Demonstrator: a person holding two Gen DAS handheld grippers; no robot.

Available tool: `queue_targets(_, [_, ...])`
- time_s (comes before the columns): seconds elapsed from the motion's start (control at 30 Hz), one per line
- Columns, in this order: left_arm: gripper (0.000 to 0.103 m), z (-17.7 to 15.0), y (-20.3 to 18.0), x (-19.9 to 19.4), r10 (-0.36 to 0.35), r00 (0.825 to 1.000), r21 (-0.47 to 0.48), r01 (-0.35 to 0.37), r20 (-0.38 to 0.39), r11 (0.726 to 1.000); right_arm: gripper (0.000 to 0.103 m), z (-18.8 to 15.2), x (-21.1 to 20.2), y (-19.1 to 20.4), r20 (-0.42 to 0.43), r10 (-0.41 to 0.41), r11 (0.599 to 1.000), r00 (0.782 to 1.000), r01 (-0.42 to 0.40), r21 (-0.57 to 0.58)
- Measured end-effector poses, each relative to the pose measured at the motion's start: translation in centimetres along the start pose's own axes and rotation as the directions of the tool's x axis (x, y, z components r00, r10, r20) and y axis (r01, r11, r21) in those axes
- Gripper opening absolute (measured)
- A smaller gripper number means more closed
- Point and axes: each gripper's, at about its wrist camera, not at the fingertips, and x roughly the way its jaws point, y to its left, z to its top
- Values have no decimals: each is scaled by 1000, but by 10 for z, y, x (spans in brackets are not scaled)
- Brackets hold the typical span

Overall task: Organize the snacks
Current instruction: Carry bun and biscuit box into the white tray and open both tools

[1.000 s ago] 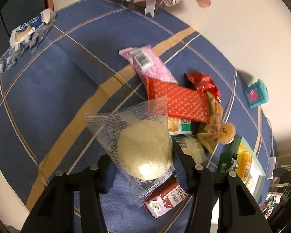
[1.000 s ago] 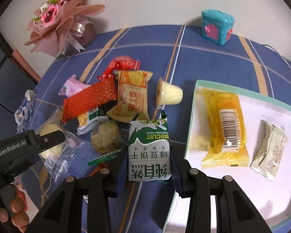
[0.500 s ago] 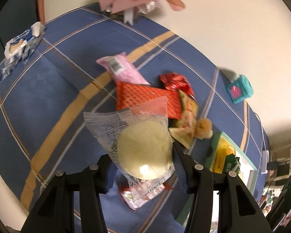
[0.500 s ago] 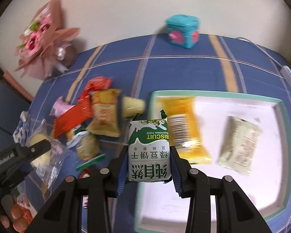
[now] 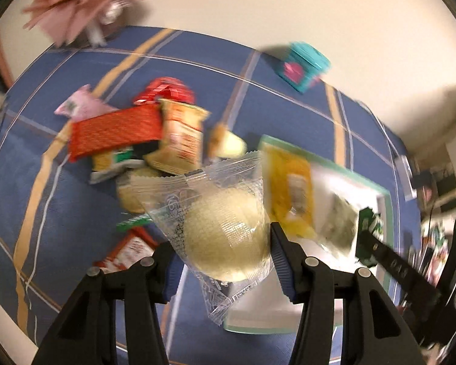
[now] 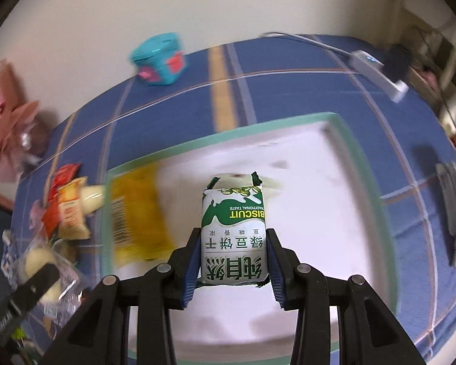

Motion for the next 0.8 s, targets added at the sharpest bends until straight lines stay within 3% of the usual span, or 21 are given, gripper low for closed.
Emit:
queue_targets(0.17, [54, -11, -34, 6, -11, 1000, 103, 13, -21, 995, 42, 4, -12, -29, 9, -27, 998, 1000, 27, 59])
queue_targets(0.4, [54, -28, -68, 19, -42, 997, 213, 54, -58, 976, 42, 5, -25, -36, 13, -25, 996, 1000, 24, 88])
queue_targets(0.8, [54, -36, -74, 58, -6, 992, 249, 38, -125, 968, 42, 1, -2, -15, -39, 5, 998, 999, -3, 56])
